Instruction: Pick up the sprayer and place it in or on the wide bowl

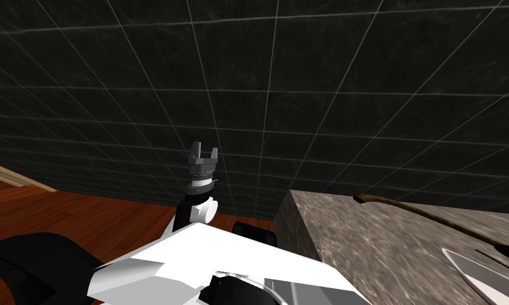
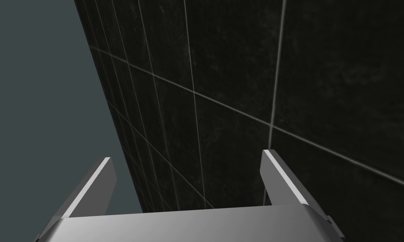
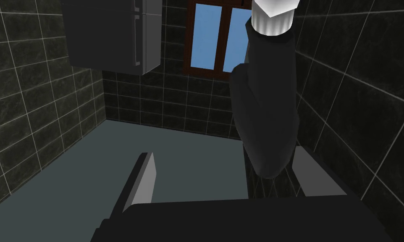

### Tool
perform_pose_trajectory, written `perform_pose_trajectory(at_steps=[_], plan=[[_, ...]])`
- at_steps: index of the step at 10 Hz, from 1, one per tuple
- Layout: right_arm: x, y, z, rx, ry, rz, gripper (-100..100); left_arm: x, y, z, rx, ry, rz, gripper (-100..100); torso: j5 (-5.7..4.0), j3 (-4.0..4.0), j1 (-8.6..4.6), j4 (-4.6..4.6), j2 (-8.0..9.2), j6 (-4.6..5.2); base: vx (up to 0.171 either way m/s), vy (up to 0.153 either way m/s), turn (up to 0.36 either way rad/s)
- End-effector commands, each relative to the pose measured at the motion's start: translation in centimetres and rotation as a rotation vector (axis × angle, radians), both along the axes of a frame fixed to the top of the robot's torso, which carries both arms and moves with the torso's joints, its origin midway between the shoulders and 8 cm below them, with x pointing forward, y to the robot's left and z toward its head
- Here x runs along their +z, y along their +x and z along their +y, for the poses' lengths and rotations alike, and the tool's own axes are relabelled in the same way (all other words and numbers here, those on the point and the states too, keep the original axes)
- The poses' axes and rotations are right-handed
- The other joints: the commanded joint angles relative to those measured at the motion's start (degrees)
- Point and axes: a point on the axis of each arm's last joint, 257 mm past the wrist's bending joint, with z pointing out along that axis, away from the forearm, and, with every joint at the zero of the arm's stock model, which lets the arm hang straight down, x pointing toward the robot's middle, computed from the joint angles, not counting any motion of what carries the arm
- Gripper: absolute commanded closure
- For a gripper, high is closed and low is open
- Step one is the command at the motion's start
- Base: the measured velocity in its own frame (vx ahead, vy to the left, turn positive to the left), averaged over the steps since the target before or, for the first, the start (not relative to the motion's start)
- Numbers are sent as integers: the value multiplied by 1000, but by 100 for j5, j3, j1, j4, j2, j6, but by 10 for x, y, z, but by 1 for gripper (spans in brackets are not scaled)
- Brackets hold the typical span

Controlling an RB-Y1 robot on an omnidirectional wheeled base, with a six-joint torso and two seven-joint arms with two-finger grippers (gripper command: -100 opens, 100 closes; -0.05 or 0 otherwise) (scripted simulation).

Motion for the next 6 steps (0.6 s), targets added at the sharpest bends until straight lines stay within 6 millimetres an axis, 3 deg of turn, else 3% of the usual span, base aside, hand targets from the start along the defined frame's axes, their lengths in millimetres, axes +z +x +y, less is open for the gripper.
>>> perform_pose_trajectory(at_steps=[1, 2, 3, 5, 6], plan=[[19, -1, -7, 3, -3, -11, -100, 0, 0, 0, 0, 0, 0, 0, 0, 0, 0, 0, 0, 0, -14, 51, -12], [24, 13, -4, 40, -20, -1, -100, 0, 0, 0, 0, 0, 0, 0, 2, 2, 9, 1, 4, 1, -15, 44, -21], [19, -1, -7, 3, -3, -11, -100, 0, 0, 0, 0, 0, 0, 0, 2, 1, 8, 0, 2, -2, -7, 15, 5], [43, -2, -13, 10, -8, -29, -100, 0, 0, 0, 0, 0, 0, 0, 0, 1, 0, 0, 2, 0, -14, 33, -17], [43, -2, -13, 10, -8, -29, -100, 0, 0, 0, 0, 0, 0, 0, 2, 1, 5, 0, 2, 0, -6, 27, -5]])
